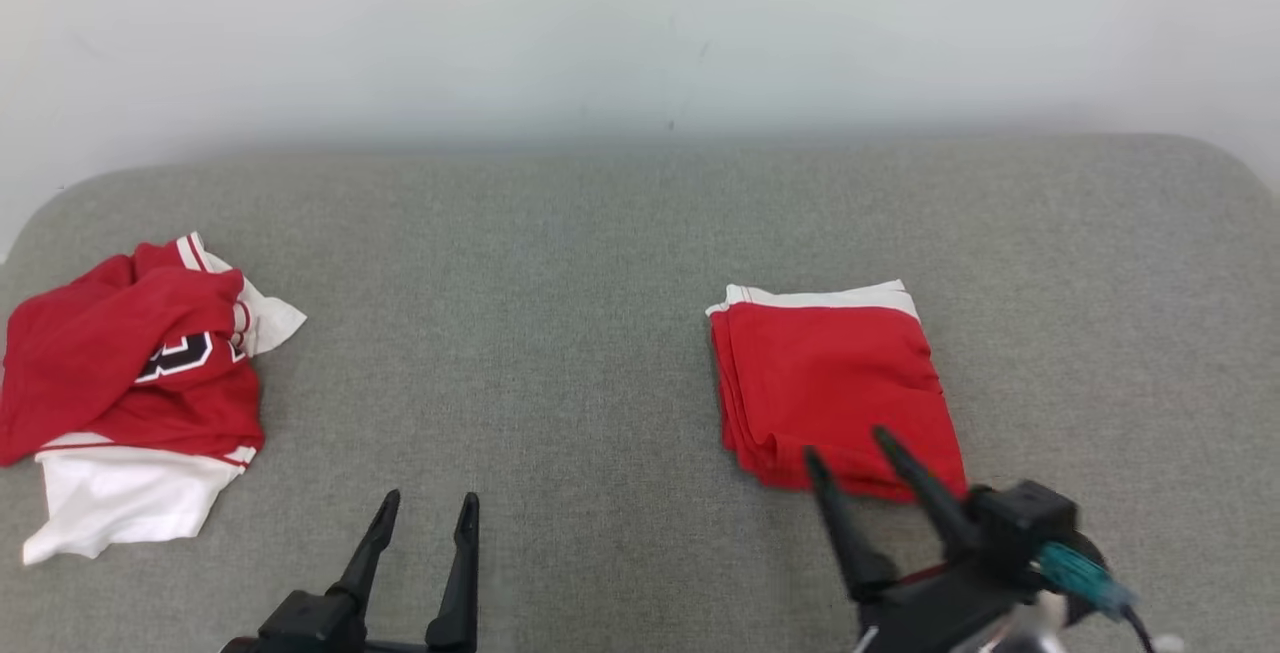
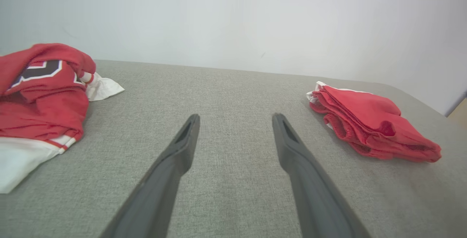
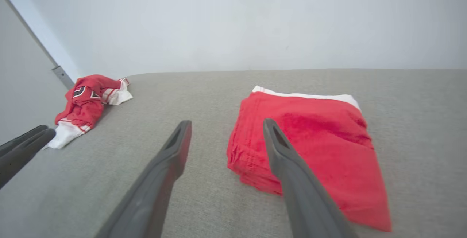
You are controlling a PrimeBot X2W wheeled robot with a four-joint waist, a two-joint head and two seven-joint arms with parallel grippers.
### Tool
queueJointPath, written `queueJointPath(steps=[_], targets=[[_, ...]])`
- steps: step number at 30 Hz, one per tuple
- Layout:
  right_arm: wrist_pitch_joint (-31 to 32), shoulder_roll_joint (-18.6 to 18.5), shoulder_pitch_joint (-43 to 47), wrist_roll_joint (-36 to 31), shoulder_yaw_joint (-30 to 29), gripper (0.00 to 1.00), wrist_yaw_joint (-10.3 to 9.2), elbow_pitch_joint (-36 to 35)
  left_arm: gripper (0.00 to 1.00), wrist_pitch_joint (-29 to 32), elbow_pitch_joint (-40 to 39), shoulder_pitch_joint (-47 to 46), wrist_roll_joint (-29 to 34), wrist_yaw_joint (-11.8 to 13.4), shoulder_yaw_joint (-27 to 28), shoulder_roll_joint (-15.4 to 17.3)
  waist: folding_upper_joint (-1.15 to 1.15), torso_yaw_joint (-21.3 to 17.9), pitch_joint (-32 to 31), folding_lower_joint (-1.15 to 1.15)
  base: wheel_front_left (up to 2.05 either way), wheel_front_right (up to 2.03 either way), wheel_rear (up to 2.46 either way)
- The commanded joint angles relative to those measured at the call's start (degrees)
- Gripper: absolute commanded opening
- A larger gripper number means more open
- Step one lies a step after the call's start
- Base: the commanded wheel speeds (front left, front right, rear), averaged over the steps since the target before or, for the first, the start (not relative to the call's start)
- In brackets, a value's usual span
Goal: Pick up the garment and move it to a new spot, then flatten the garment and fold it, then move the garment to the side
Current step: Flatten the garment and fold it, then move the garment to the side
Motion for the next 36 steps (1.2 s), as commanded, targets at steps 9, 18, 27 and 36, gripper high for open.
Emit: queueJointPath(steps=[9, 18, 27, 36], targets=[[-10.3, 3.1, 5.1, -4.9, -15.6, 1.0, -0.12, 2.8, 1.0, -0.2, -2.4, 4.6, 2.5, 0.9, 4.4, -0.5, 0.0, -1.1, -4.3, 0.0, 0.0, 0.0, 0.0], [-15.8, 3.2, 6.0, -6.3, -20.6, 1.0, -0.12, 8.1, 1.0, -0.2, -3.6, 7.6, 4.8, 0.7, 10.7, -1.8, 0.0, -1.2, -5.5, 0.0, 0.0, 0.0, 0.0], [-17.9, 1.5, 5.7, -6.1, -18.5, 1.0, -0.12, 12.8, 1.0, -0.2, -3.3, 10.6, 8.6, -2.7, 16.5, -4.0, 0.0, -1.6, -6.0, 0.0, 0.0, 0.0, 0.0], [-18.5, 0.8, 4.8, -5.2, -16.6, 1.0, -0.12, 13.7, 1.0, -0.2, -2.9, 11.2, 11.1, -4.6, 19.2, -5.8, 0.0, -1.9, -5.7, 0.0, 0.0, 0.0, 0.0]])
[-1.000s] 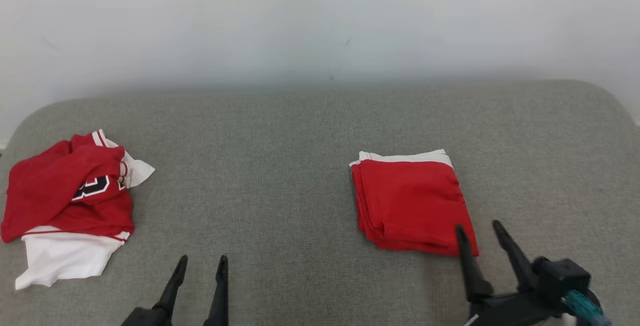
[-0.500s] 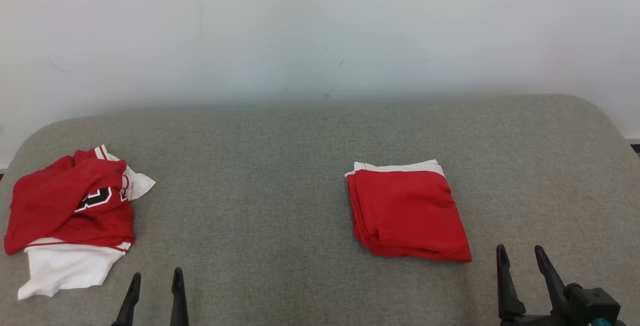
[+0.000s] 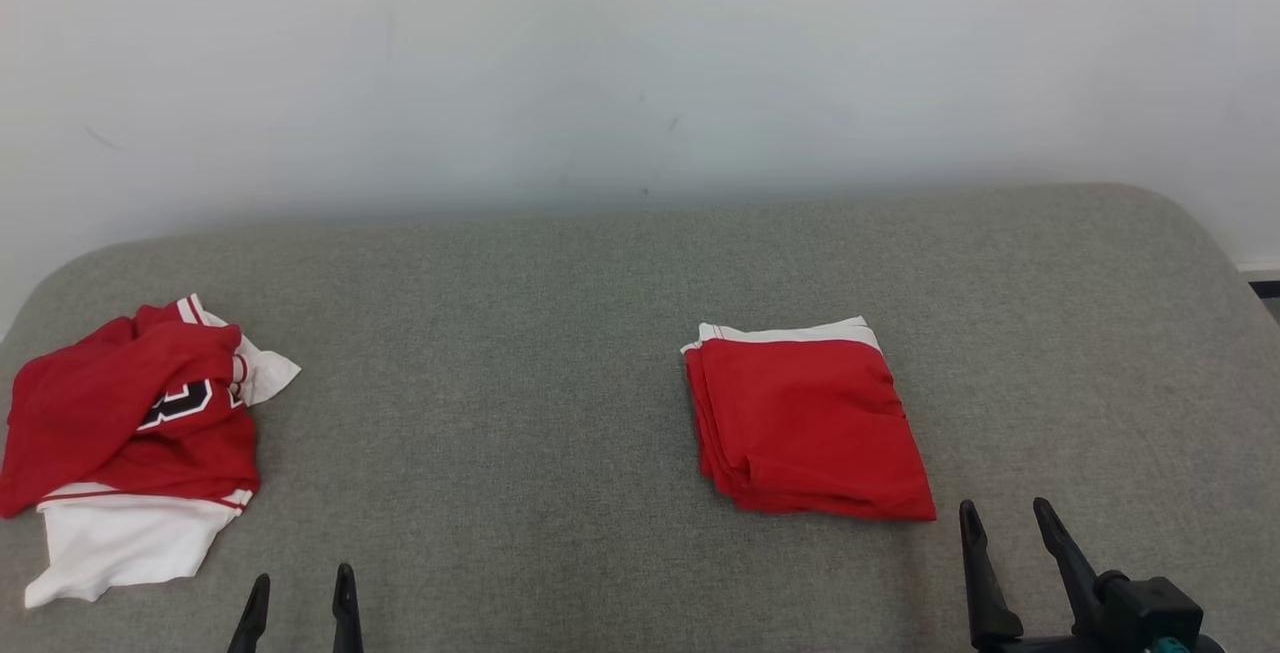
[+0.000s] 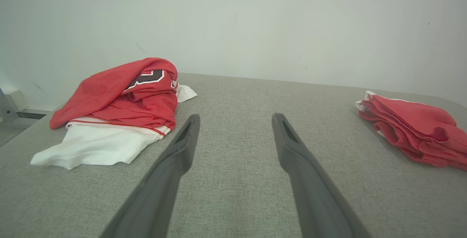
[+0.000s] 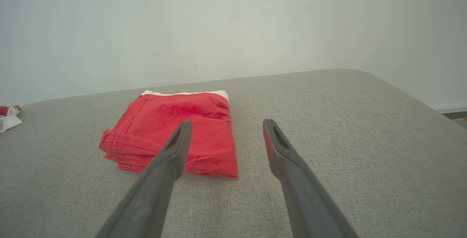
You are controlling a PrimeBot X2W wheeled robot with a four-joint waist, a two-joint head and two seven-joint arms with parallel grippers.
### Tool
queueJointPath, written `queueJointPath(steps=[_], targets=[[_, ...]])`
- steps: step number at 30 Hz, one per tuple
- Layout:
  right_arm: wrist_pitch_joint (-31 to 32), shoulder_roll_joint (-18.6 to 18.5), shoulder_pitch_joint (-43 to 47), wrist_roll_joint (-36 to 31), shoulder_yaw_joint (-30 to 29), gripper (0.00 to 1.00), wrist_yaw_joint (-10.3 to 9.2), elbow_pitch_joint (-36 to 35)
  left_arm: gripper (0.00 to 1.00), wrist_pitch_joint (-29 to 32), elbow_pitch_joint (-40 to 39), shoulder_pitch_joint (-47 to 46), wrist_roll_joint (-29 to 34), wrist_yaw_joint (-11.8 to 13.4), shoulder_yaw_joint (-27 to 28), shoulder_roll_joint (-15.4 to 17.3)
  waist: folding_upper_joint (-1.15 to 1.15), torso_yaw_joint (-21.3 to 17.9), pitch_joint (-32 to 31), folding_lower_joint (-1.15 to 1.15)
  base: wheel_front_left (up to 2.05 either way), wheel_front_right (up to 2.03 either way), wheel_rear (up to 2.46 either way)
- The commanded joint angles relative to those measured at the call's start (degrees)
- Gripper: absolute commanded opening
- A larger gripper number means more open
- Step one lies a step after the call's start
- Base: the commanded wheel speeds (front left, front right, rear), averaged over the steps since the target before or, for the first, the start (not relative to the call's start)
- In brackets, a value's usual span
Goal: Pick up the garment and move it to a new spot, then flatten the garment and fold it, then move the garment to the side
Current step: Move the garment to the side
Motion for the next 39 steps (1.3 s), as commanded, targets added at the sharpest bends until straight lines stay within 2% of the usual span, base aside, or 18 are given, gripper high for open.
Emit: queueJointPath(steps=[1, 15, 23, 27, 34, 39], targets=[[-0.3, -0.3, -0.4, 0.5, 0.2, 1.0, -0.12, 0.0, 1.0, -0.2, 0.1, 0.6, 0.6, -0.3, 0.3, -0.3, 0.0, 0.0, 0.1, 0.0, 0.0, 0.0, 0.0], [0.6, -0.1, -0.9, 0.2, -0.2, 1.0, -0.12, 0.2, 1.0, -0.2, 0.7, -0.2, 2.3, -1.8, 1.9, -1.7, 0.0, -0.1, 0.7, 0.0, 0.0, 0.0, 0.0], [4.6, -1.2, -2.8, 0.2, -0.2, 1.0, -0.12, -2.0, 1.0, -0.2, 0.5, -0.3, 2.6, -2.4, 1.9, -2.0, 0.0, 0.0, 1.4, 0.0, 0.0, 0.0, 0.0], [13.3, -1.9, -5.9, 1.3, -2.0, 1.0, -0.12, -3.4, 1.0, -0.2, 0.3, -0.8, 2.7, -2.3, 1.7, -2.1, 0.0, 0.1, 2.4, 0.0, 0.0, 0.0, 0.0], [40.1, -3.2, -17.8, 4.2, -5.0, 1.0, -0.13, -4.4, 1.0, -0.2, -0.5, -3.3, 3.0, -2.7, 0.2, -2.1, 0.0, 1.0, 7.3, 0.0, 0.0, 0.0, 0.0], [53.7, -3.6, -25.3, 2.2, -5.9, 1.0, -0.11, -1.3, 1.0, -0.2, -0.4, -5.2, 2.8, -2.8, -1.4, -2.1, 0.0, 2.8, 10.0, 0.0, 0.0, 0.0, 0.0]])
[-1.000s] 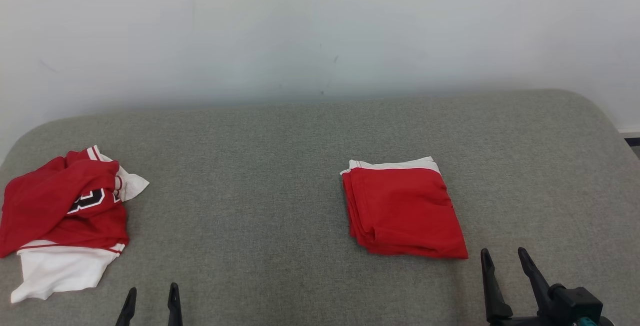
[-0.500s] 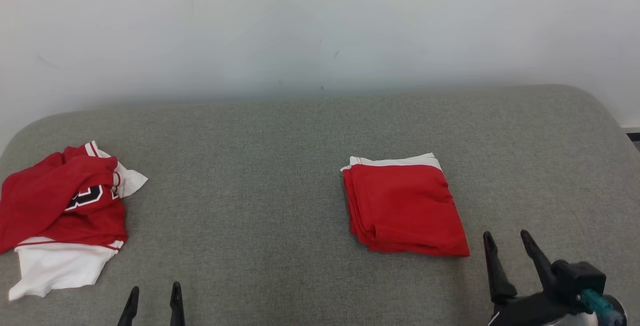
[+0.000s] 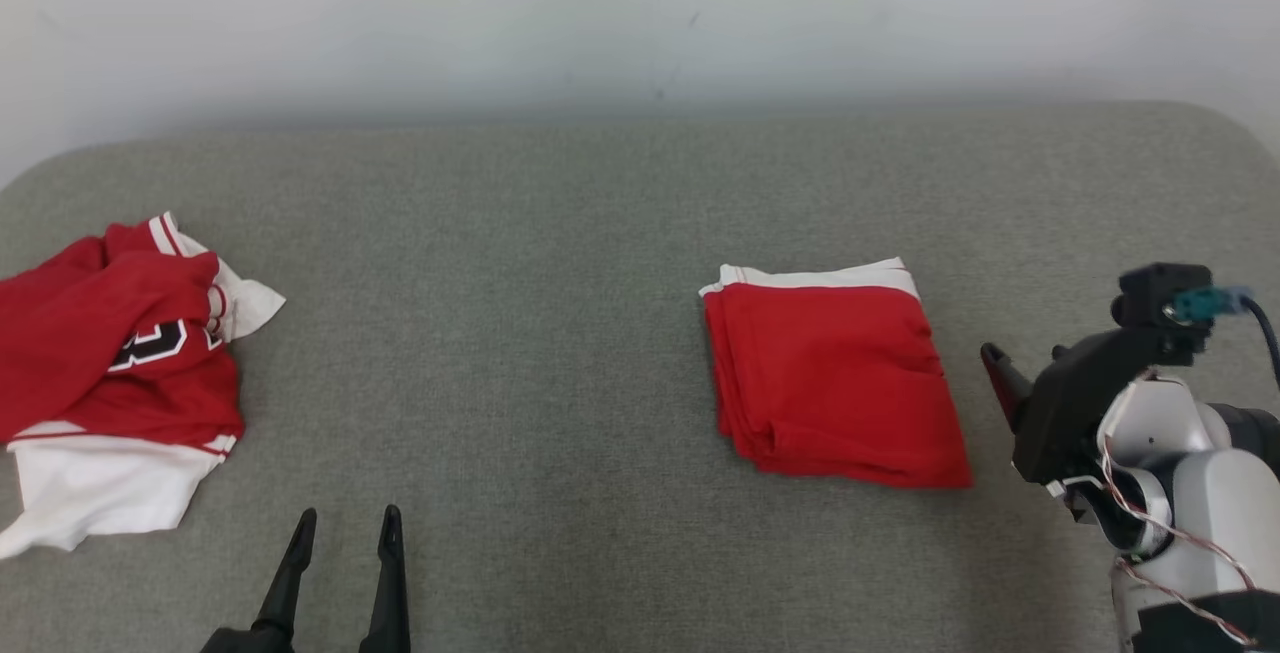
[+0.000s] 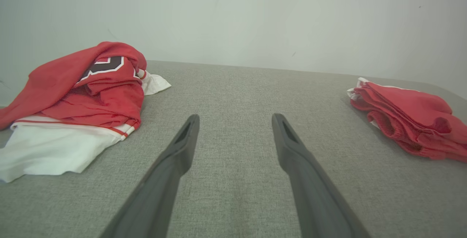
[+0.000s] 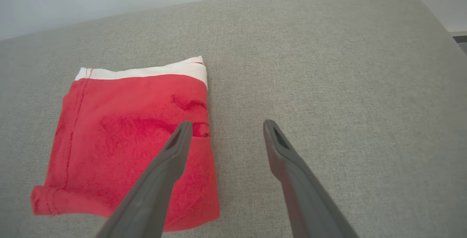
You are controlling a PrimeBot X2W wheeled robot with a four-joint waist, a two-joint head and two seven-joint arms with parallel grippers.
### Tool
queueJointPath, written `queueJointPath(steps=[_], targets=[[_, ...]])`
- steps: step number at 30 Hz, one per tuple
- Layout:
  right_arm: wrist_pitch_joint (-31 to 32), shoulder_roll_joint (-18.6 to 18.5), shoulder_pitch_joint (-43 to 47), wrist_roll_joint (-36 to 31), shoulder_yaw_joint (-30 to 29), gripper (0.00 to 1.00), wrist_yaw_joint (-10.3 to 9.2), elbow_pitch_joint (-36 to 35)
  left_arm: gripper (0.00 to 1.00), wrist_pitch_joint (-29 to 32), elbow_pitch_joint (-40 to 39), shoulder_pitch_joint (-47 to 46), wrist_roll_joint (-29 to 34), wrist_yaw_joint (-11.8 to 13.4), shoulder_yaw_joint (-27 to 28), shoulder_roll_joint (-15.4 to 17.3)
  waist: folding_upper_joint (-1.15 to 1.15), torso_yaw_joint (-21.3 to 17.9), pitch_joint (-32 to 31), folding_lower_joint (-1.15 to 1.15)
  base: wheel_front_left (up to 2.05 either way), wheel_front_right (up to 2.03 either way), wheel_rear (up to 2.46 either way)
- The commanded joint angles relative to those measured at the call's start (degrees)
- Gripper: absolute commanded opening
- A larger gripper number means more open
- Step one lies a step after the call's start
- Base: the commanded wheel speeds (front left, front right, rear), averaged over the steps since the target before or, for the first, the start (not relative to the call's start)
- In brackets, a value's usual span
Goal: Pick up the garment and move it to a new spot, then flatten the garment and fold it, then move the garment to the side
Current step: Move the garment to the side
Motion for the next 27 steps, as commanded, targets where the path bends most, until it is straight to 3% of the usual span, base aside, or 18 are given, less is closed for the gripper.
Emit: queueJointPath(steps=[1, 4, 7, 16, 23, 24, 25, 26, 27], targets=[[2.6, 0.3, -1.2, -0.5, 0.0, 1.0, -0.1, 1.0, 1.0, -0.2, 0.0, -0.9, 0.2, -0.1, -0.2, -0.1, -0.01, 1.8, 2.4, -0.01, 0.0, 0.0, 0.0], [10.1, 0.4, -3.7, -2.1, -0.3, 1.0, -0.1, 3.8, 1.0, -0.2, 0.1, -1.8, 0.3, -0.1, -0.9, -0.1, -0.01, 3.0, 3.5, -0.01, 0.0, 0.0, 0.0], [13.9, 0.4, -5.8, -2.8, -0.2, 1.0, -0.1, 5.3, 1.0, -0.2, -0.1, -2.6, 0.3, -0.3, -1.4, -0.1, -0.01, 4.1, 4.6, -0.01, 0.0, 0.0, 0.0], [13.7, 0.3, -9.6, -5.1, -2.0, 1.0, -0.1, 10.8, 1.0, -0.2, -0.1, -4.5, 0.3, -0.5, -2.4, -0.1, -0.01, 6.2, 7.9, -0.01, 0.0, 0.0, 0.0], [14.7, 0.1, -10.4, -5.9, -0.3, 1.0, -0.1, 15.7, 1.0, -0.2, -0.3, -5.3, 0.2, -0.6, -2.8, -0.1, -0.01, 6.4, 9.6, -0.01, 0.0, 0.0, 0.0], [14.7, 0.1, -10.4, -5.4, 0.4, 0.85, -0.1, 16.1, 1.0, -0.2, -0.3, -5.4, 0.2, -0.6, -2.8, -0.1, -0.01, 6.3, 9.8, -0.01, 0.0, 0.0, 0.0], [14.5, 0.1, -10.5, -5.1, 1.1, 0.13, -0.1, 16.3, 1.0, -0.2, -0.4, -5.5, 0.2, -0.6, -2.8, -0.1, -0.01, 6.2, 9.9, -0.01, 0.0, 0.0, 0.0], [14.1, -0.1, -10.6, -4.9, 2.0, 0.0, -0.1, 16.3, 1.0, -0.2, -0.5, -5.8, 0.3, -0.6, -2.7, -0.1, -0.01, 6.0, 10.1, -0.01, 0.0, 0.0, 0.0], [14.0, -0.5, -10.7, -4.8, 2.8, 0.0, -0.1, 16.3, 1.0, -0.2, -0.6, -6.0, 0.4, -0.6, -2.7, -0.1, -0.01, 5.7, 10.2, -0.01, 0.0, 0.0, 0.0]])
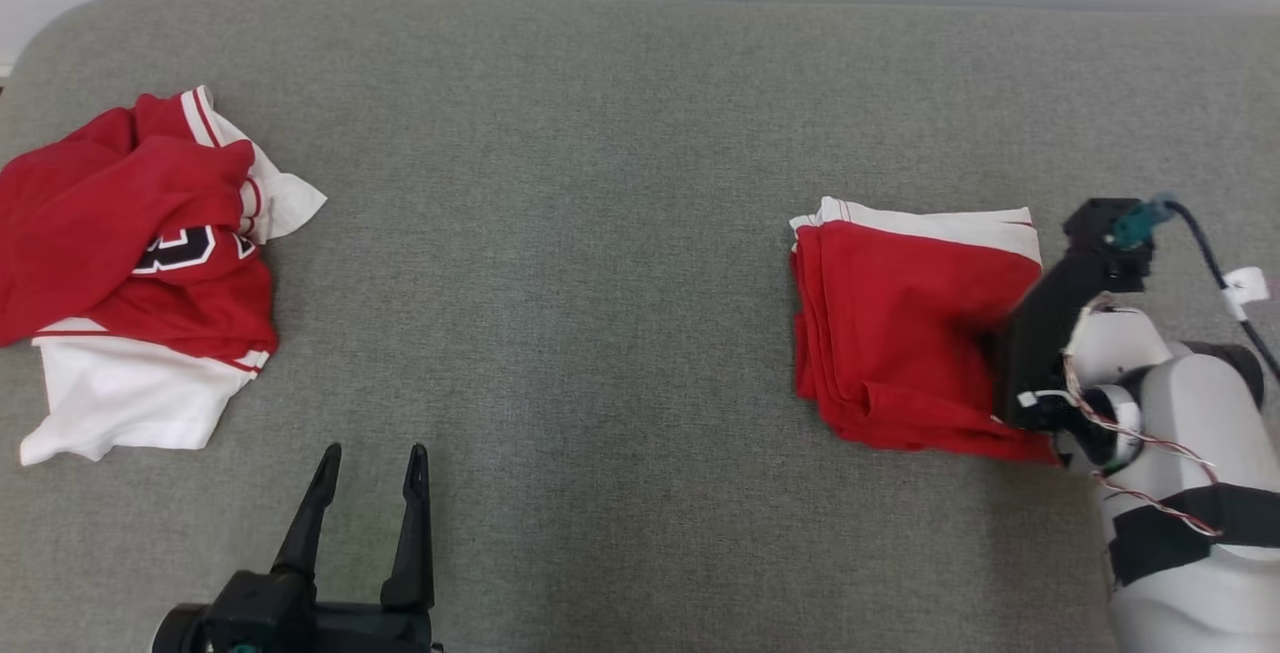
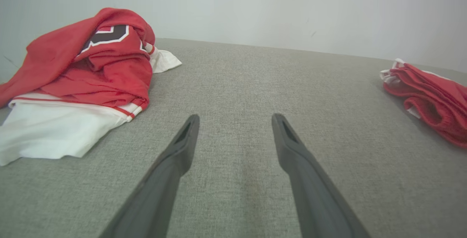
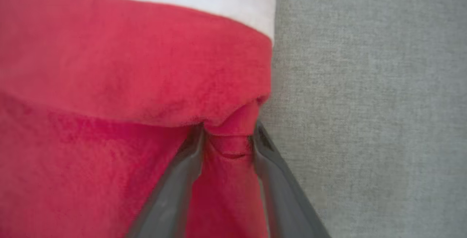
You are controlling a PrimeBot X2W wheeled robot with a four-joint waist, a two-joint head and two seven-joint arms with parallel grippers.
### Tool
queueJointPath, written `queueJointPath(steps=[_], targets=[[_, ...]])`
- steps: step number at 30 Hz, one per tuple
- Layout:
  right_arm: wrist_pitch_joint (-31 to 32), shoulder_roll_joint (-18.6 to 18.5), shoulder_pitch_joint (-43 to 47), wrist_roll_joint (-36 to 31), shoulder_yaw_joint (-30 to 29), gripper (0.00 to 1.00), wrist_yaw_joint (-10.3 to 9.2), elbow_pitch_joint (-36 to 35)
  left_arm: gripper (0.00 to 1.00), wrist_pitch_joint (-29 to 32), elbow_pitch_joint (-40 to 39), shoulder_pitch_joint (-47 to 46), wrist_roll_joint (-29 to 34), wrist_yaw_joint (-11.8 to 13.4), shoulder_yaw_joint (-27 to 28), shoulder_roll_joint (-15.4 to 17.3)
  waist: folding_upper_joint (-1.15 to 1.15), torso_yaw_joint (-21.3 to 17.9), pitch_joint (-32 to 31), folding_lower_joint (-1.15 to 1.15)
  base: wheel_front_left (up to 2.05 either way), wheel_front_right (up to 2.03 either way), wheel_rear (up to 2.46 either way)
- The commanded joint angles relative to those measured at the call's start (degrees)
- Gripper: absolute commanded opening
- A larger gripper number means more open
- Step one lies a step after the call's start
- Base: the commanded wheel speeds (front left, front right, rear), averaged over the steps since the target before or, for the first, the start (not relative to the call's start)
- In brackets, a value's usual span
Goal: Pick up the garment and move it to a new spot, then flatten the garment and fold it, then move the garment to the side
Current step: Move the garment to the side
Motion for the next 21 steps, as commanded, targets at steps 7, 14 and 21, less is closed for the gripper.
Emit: queueJointPath(steps=[7, 14, 21], targets=[[-2.3, -4.7, -2.2, 1.5, 7.1, 0.0, -0.15, 0.2, 1.0, -0.2, -2.2, -2.0, 1.3, -0.2, 0.4, -0.1, 0.0, -4.5, 2.1, 0.0, 0.0, 0.0, 0.0], [-2.3, -11.2, -7.2, 3.2, 14.4, 0.0, -0.12, -0.9, 1.0, -0.2, -5.7, -4.4, 2.9, -0.3, -0.2, 1.1, 0.0, -11.8, 5.8, 0.0, 0.0, 0.0, 0.0], [-4.9, -17.5, -10.2, 3.0, 17.0, 0.0, -0.12, -0.4, 1.0, -0.2, -9.3, -7.5, 4.1, -0.3, -2.7, 3.6, 0.0, -17.2, 9.9, 0.0, 0.0, 0.0, 0.0]])
